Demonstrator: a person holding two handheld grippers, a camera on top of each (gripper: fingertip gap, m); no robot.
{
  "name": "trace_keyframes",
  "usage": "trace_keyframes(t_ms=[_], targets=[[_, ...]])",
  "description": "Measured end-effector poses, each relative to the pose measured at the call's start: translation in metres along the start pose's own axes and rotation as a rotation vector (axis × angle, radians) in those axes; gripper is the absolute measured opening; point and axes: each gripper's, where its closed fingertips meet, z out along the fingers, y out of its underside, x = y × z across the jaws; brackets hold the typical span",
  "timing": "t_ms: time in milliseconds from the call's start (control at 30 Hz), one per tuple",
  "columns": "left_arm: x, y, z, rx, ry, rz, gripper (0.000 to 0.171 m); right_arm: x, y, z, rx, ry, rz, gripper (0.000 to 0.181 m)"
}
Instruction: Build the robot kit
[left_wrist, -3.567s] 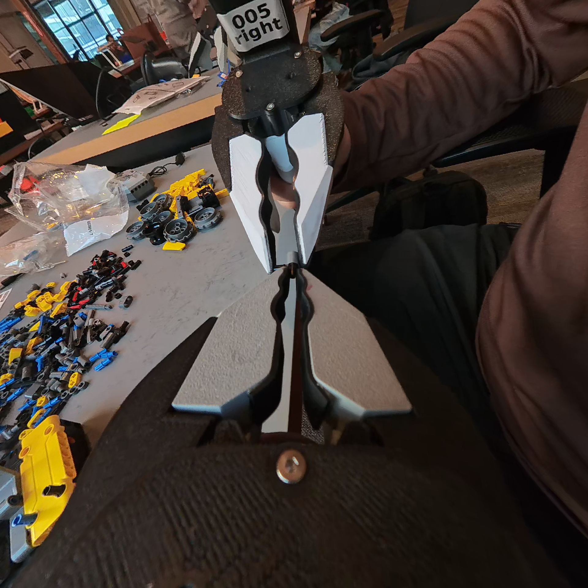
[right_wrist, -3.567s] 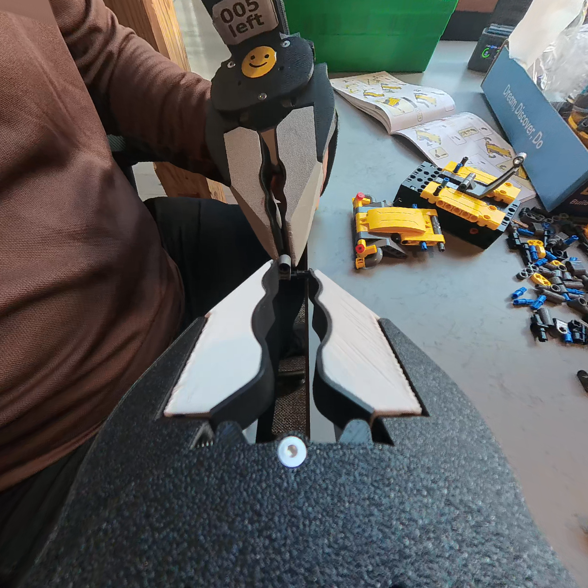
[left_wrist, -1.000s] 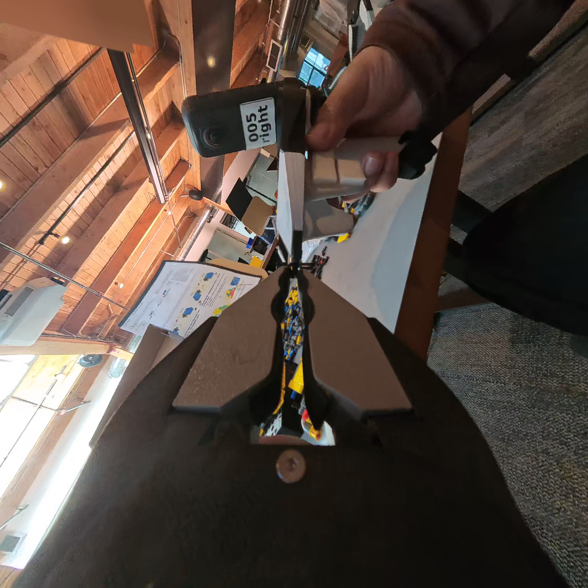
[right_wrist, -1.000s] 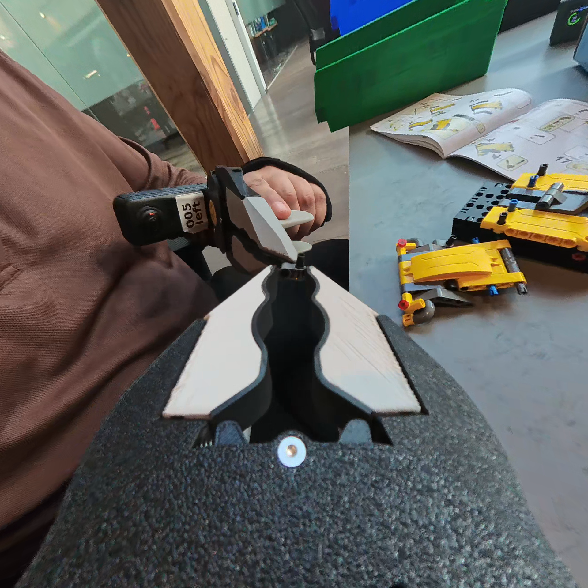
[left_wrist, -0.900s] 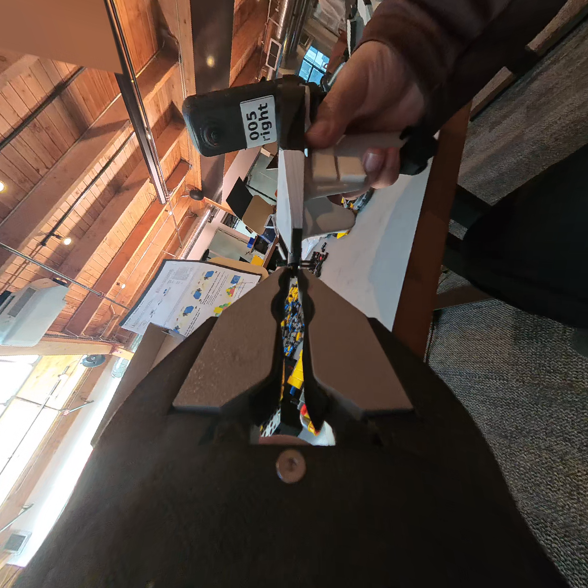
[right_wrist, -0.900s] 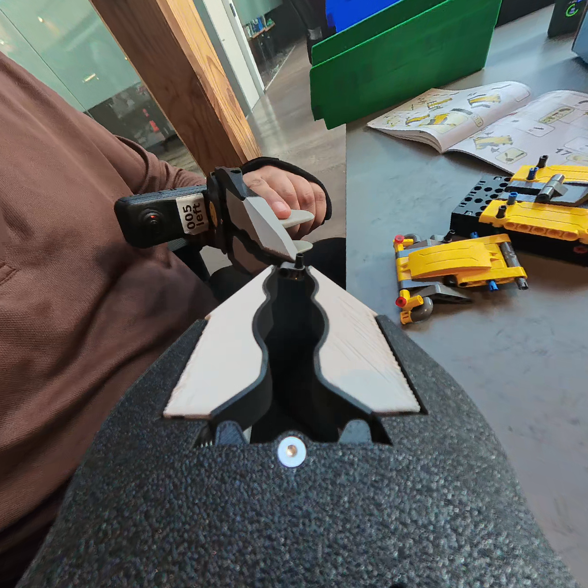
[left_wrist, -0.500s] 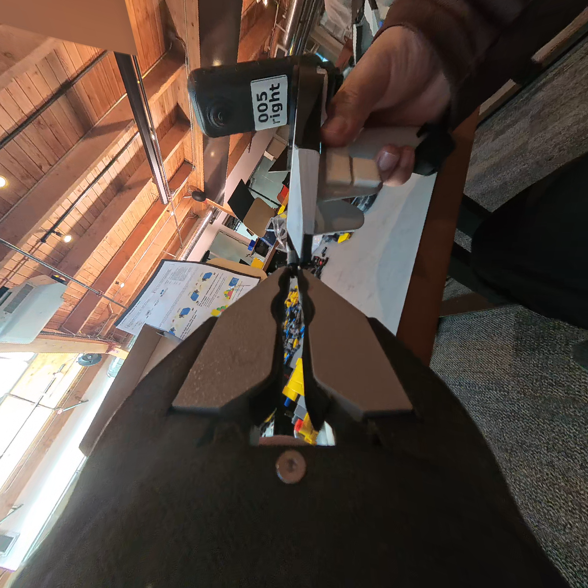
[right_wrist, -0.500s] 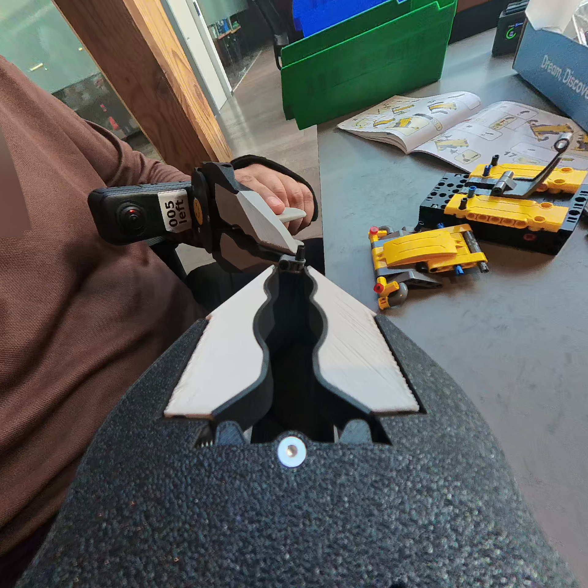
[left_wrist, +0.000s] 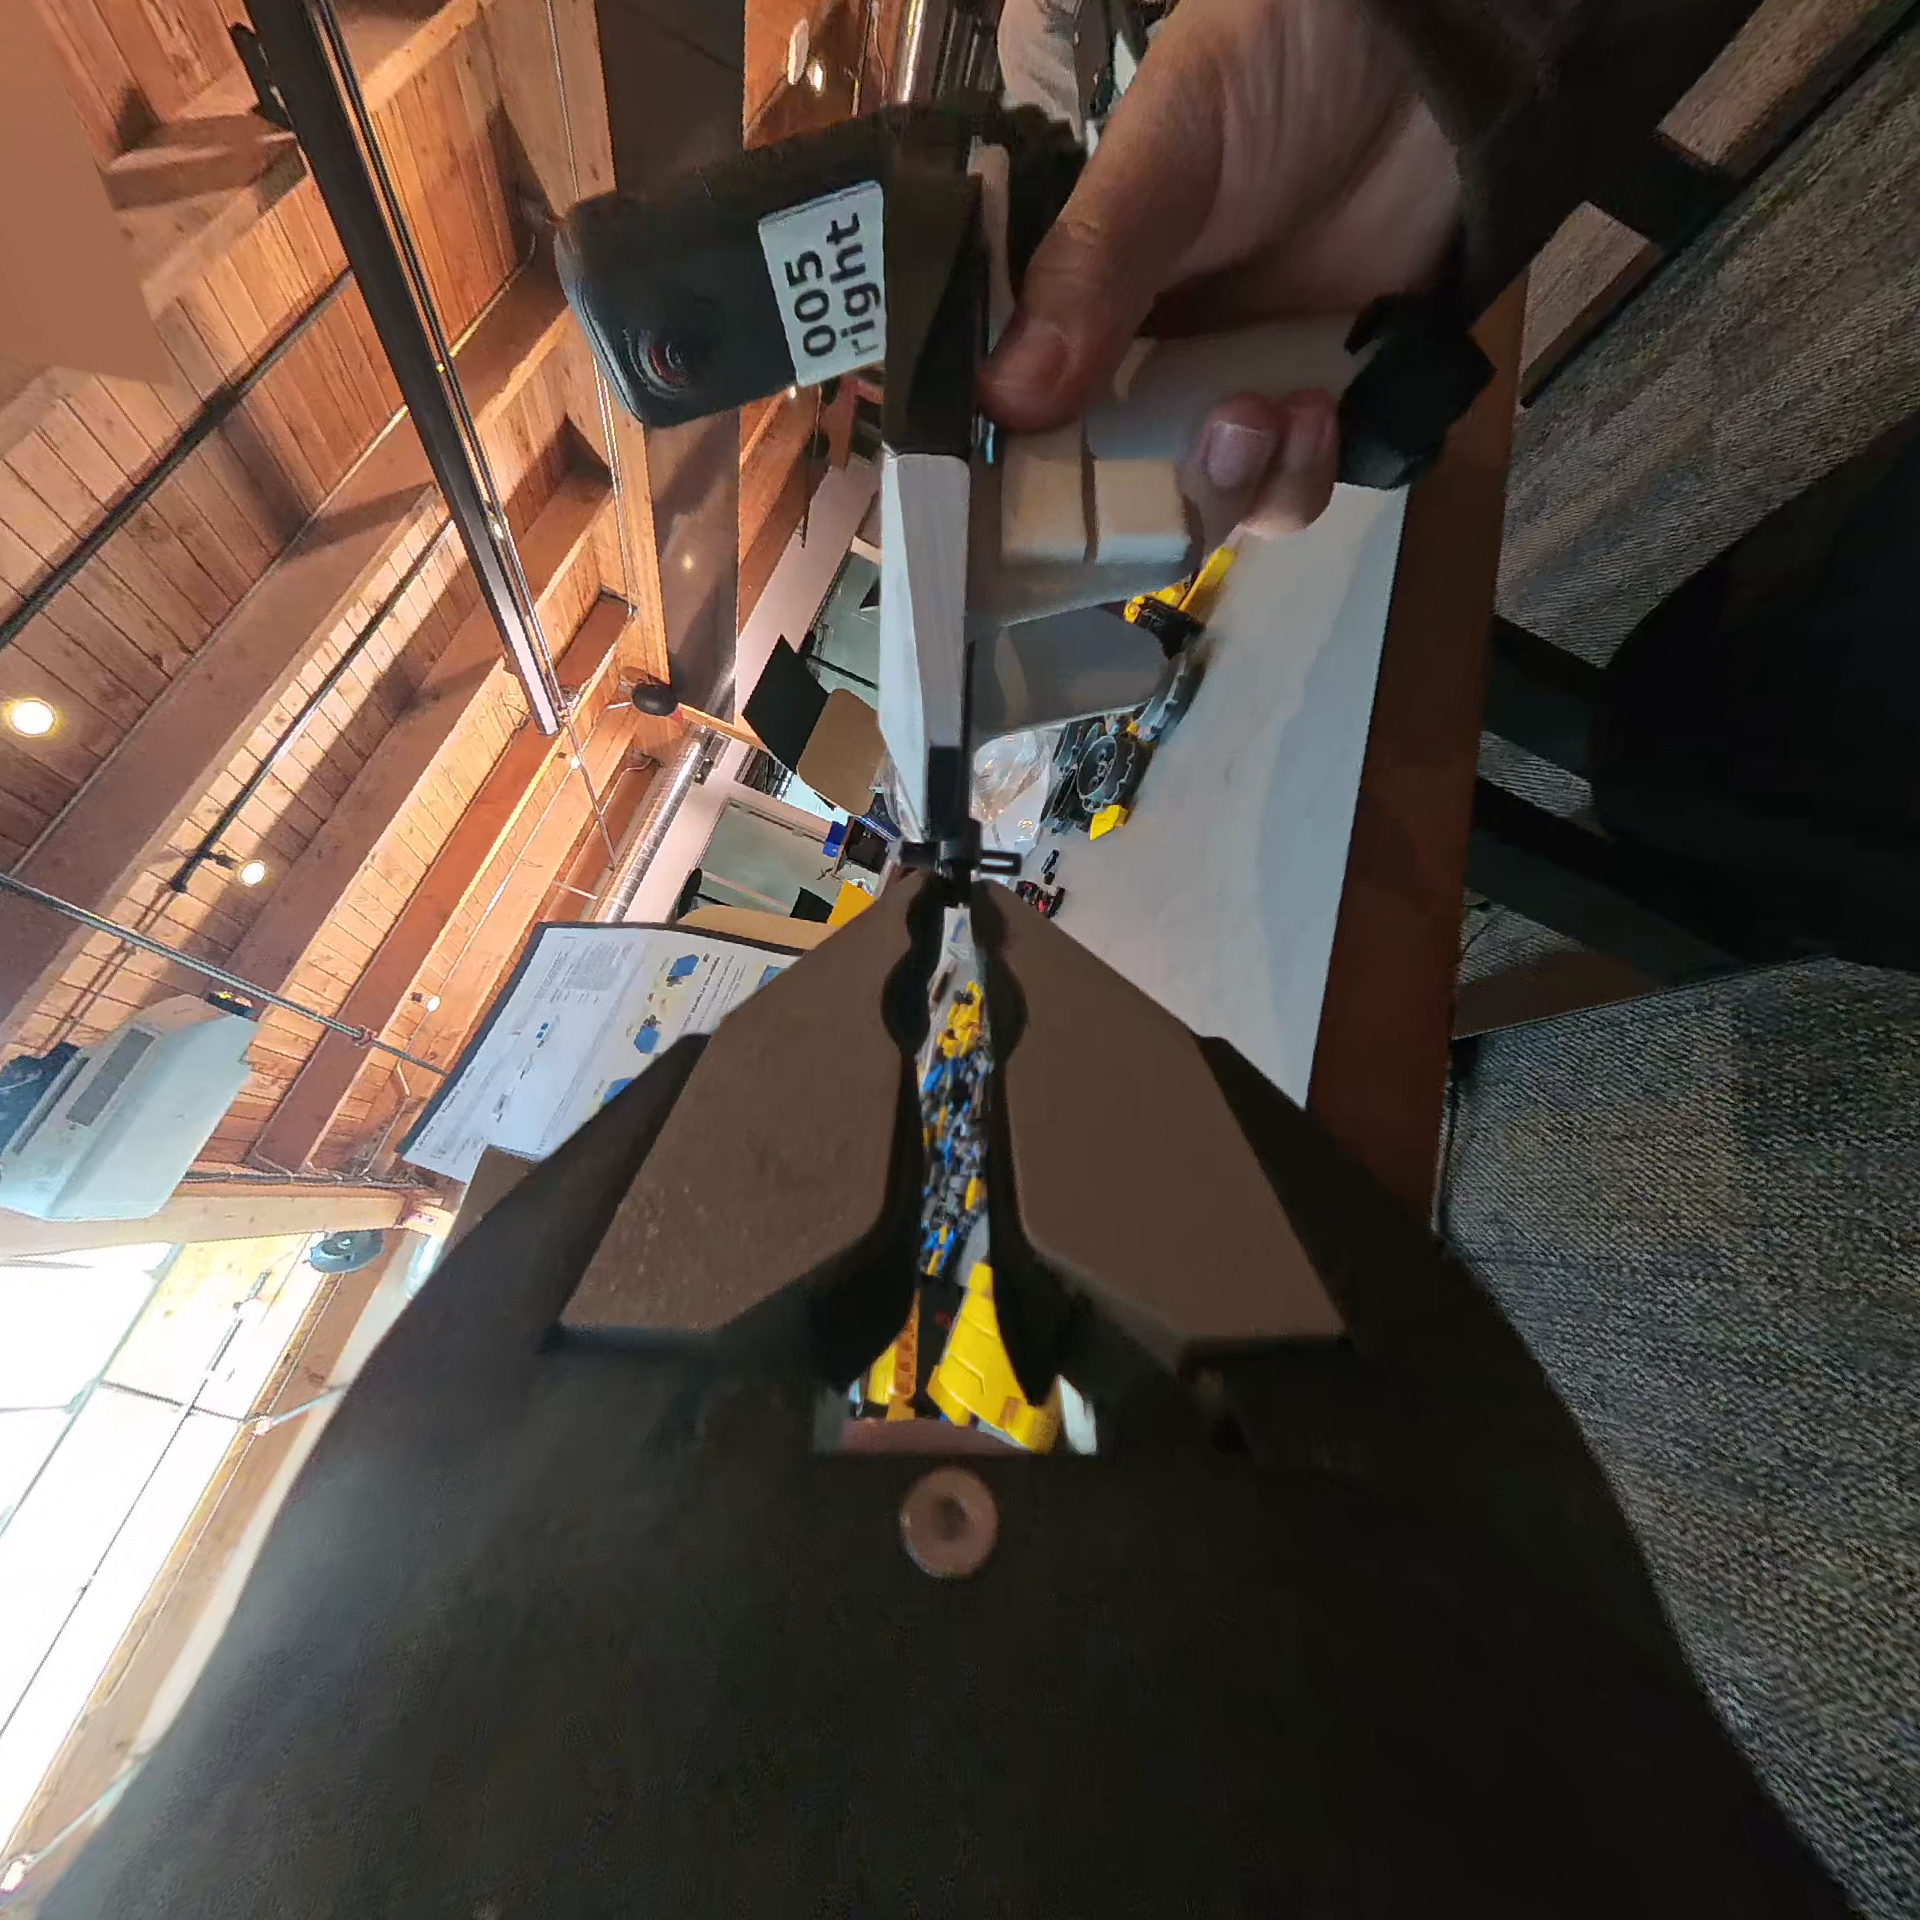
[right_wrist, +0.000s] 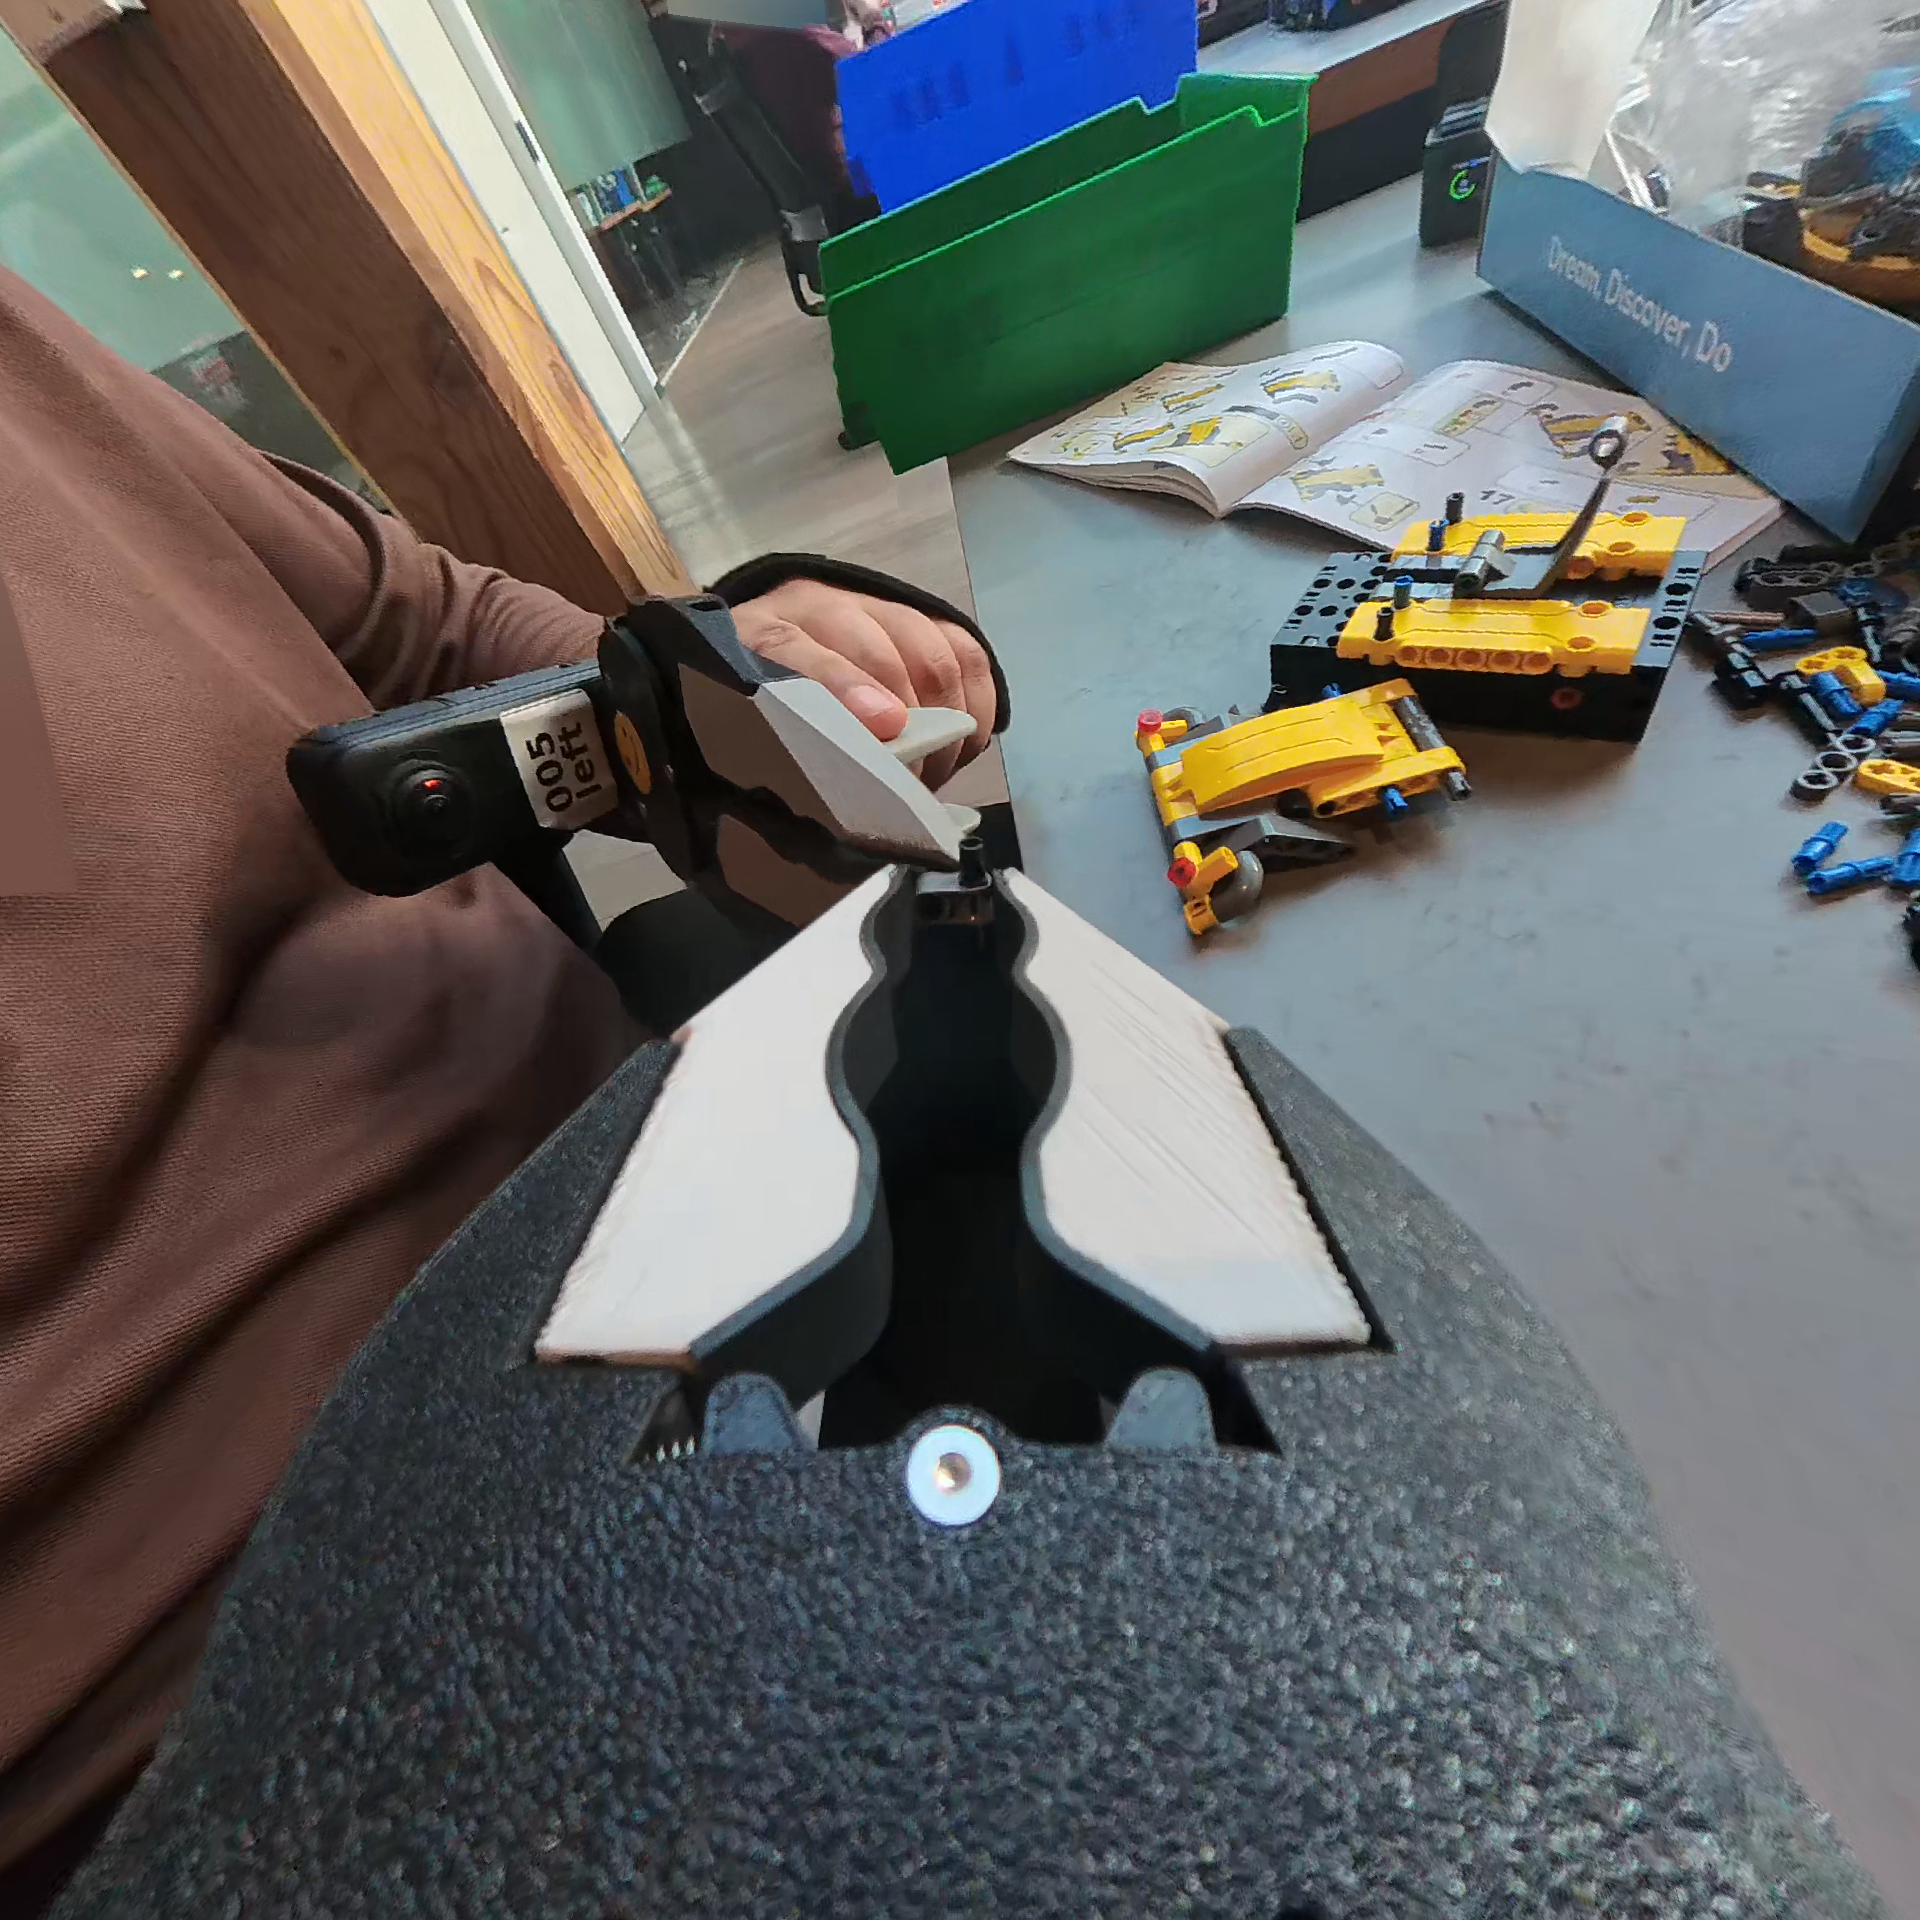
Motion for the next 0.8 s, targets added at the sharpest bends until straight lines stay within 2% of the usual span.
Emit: trace_keyframes(t_ms=[167, 600, 800], targets=[[0.002, 0.004, 0.004, -0.026, 0.021, -0.031, 0.001, 0.004, 0.002, -0.001, -0.01, 0.031, -0.01, 0.011], [0.009, 0.014, 0.001, -0.078, 0.035, 0.099, 0.001, 0.011, 0.012, 0.009, -0.081, 0.062, -0.051, 0.013], [0.009, 0.015, 0.001, -0.09, 0.032, 0.099, 0.001, 0.014, 0.014, 0.01, -0.098, 0.093, -0.093, 0.011]])
